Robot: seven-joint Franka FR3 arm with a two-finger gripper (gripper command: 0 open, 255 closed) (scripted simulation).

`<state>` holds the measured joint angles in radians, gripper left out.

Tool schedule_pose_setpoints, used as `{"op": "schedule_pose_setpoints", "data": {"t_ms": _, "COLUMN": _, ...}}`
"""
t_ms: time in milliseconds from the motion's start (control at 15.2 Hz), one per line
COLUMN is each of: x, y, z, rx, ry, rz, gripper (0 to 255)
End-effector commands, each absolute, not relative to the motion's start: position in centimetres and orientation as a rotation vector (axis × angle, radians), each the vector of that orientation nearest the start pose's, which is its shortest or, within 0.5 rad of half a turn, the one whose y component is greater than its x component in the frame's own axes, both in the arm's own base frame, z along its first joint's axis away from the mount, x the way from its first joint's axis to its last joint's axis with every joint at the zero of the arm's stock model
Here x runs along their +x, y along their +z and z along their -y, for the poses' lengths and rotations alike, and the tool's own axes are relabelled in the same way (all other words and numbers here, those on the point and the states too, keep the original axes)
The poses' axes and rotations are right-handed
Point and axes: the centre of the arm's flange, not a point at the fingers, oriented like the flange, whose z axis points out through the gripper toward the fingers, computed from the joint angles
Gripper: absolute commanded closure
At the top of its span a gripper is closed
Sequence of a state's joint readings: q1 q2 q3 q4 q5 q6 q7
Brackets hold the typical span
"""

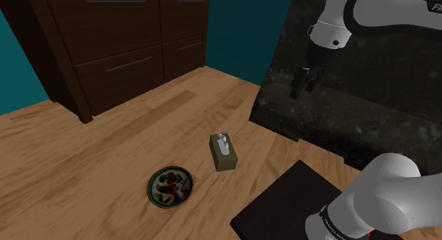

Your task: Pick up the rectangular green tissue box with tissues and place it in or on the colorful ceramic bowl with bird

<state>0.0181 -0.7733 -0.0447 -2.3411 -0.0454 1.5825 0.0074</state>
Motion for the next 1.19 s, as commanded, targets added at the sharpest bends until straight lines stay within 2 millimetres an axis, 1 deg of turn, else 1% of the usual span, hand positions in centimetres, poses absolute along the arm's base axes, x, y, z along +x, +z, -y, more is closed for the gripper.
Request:
{"op": "schedule_pose_setpoints", "data": {"t_ms": 0, "x": 31.2, "y": 59.4, "z": 1.7, "rx": -3.156, "ry": -0.022, "rz": -0.034, "gripper": 0}}
{"op": "schedule_pose_setpoints", "data": {"t_ms": 594, "x": 39.1, "y": 50.7, "z": -2.6, "rx": -3.258, "ry": 0.008, "rz": 0.243, "gripper": 0}}
{"op": "schedule_pose_setpoints", "data": {"t_ms": 1122, "x": 45.4, "y": 42.5, "z": -6.7, "rx": -3.327, "ry": 0.036, "rz": 0.505, "gripper": 0}}
